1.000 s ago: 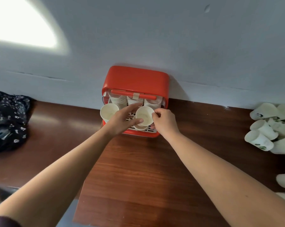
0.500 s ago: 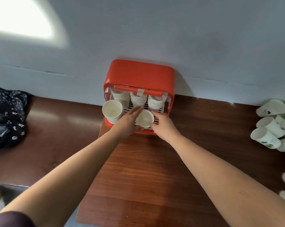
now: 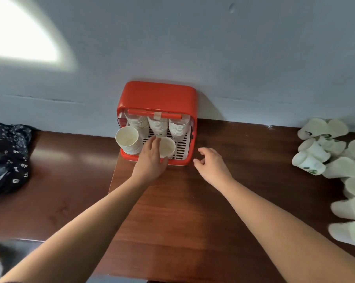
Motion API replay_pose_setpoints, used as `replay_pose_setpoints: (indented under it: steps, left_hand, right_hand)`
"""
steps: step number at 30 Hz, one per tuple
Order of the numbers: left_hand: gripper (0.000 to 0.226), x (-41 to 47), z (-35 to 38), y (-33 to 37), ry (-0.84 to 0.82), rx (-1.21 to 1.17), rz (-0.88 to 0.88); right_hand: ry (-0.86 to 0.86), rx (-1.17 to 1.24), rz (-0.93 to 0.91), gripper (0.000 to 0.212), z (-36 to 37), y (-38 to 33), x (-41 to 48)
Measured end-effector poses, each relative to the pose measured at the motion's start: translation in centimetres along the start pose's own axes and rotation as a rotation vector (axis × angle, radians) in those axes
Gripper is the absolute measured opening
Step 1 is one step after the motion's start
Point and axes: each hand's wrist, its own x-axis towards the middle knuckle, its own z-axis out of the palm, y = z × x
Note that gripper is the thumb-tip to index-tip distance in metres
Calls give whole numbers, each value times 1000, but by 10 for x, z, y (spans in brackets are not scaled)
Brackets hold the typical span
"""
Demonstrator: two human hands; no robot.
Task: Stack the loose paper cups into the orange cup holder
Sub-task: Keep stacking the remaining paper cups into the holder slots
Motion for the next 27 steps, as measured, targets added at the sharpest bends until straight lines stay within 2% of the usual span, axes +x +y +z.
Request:
replay_pose_setpoints:
  steps: [3, 7, 11, 16, 22, 27]
  left_hand:
    - [48, -10, 5, 31, 51, -25, -13]
    - [36, -28, 26, 97, -85, -85, 36]
    - [33, -48, 66, 198, -163, -103, 108]
    - [29, -70, 138, 330, -270, -127, 215]
    - [39, -90, 226, 457, -447, -83, 338]
    - [70, -103, 290, 501, -584, 105, 345]
  right_hand:
    - [28, -36, 27, 46, -34, 37, -24]
    - [35, -94, 33, 48, -87, 92, -65]
    - [121, -138, 45, 52, -155, 174, -127]
    - [272, -119, 181, 52, -236, 285, -201]
    - [358, -61, 340, 55, -290, 388, -280]
    - [318, -11, 406, 64, -283, 436, -318]
